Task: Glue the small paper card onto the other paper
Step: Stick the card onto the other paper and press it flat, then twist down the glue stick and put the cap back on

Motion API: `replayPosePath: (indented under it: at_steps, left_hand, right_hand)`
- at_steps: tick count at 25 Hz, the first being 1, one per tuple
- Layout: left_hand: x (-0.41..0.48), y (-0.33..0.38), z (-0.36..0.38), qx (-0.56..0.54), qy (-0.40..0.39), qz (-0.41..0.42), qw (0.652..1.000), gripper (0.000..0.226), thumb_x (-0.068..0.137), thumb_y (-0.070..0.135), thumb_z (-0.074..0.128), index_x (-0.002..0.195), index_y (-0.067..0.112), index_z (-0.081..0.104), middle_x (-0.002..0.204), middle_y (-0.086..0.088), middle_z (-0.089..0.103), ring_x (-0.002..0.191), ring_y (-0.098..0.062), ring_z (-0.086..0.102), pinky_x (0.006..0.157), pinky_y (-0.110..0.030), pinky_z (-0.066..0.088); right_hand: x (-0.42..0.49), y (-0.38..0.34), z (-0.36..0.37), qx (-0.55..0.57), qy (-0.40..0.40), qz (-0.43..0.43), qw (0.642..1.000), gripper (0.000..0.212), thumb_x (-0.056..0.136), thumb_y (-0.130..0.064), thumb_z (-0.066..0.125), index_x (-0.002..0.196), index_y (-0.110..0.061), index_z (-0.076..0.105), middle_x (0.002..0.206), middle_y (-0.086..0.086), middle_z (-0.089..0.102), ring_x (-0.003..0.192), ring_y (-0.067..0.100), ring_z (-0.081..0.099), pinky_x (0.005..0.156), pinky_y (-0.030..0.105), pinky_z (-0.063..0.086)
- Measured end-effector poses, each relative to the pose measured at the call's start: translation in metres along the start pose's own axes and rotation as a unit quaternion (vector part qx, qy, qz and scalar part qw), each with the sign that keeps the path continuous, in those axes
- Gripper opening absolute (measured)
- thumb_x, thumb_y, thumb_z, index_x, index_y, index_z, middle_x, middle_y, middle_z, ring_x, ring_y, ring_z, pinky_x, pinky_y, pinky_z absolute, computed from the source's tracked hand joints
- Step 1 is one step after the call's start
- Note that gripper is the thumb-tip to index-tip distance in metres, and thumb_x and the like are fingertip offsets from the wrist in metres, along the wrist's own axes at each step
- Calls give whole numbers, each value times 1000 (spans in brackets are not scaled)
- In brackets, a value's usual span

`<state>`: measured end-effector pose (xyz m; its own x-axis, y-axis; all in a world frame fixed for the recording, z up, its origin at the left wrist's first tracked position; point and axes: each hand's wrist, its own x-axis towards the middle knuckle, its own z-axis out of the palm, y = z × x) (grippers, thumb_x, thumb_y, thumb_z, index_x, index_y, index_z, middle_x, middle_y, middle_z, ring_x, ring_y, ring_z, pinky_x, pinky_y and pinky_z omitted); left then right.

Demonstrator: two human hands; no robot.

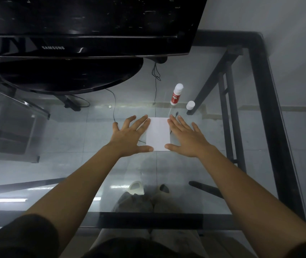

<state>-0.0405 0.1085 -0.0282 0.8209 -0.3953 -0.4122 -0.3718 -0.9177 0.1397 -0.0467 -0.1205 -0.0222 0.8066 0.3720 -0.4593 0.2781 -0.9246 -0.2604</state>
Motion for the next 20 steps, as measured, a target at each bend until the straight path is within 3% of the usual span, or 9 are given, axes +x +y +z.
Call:
replayPosePath:
  at_steps: [8,12,16,20]
  left_hand:
    - [3,14,-15,-57,-38,-46,997,106,68,72,58,147,29,1,158,9,-7,143,-23,-1,106,-68,15]
    - [-3,17,-18,-128,-34,-55,990,105,71,67,59,147,30,-3,159,5,-9,144,-25,-2,108,-67,11]
    - [-8,19,-29,-229,80,-65,968,81,88,51,50,149,20,7,159,-2,8,144,-26,12,114,-54,14]
    - [27,37,-58,-314,172,-50,932,63,92,32,54,144,10,28,149,-11,36,136,-26,33,110,-34,26]
  right_hand:
    - [1,-15,-4,48,27,37,998,91,80,-52,57,146,-19,3,157,-3,-4,143,19,-7,113,52,2]
    - [-7,-14,-4,108,62,35,992,83,85,-48,52,146,-19,4,157,-1,1,144,19,-1,114,50,7]
    - [-21,-3,5,129,125,69,981,66,95,-42,36,146,-15,4,157,3,3,144,20,2,115,44,10]
    - [-27,5,21,67,109,151,980,63,97,-45,21,146,-15,-5,156,5,-10,143,22,-9,112,42,-3]
